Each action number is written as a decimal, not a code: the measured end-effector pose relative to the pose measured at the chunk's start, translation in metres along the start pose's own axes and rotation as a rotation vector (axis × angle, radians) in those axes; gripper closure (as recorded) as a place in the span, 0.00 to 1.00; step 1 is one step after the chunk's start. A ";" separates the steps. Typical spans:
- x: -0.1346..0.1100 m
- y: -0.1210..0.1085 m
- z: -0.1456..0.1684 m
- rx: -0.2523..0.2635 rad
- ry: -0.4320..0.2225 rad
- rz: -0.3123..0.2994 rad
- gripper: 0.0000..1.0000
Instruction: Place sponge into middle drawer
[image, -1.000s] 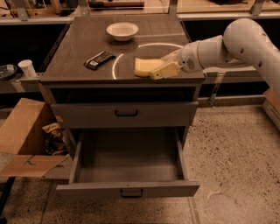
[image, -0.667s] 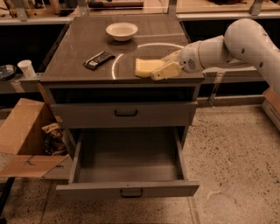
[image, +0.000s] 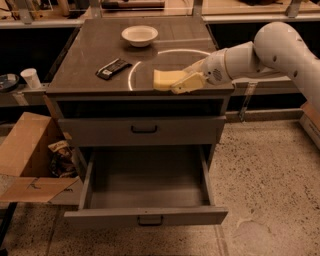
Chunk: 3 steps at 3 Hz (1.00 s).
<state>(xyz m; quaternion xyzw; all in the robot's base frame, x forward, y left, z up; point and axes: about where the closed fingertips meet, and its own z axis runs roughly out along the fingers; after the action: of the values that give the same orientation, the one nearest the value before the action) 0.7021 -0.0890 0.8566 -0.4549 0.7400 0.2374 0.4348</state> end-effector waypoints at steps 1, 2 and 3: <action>0.009 0.022 0.008 0.000 0.024 -0.010 1.00; 0.008 0.079 0.022 0.042 0.018 -0.034 1.00; 0.030 0.091 0.036 0.009 0.049 -0.020 1.00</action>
Offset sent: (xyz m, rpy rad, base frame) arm -0.1596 0.1134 -0.1470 -0.1252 0.1269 0.0382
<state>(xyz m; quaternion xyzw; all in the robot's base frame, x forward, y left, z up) 0.6313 -0.0333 0.8091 -0.4657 0.7470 0.2184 0.4211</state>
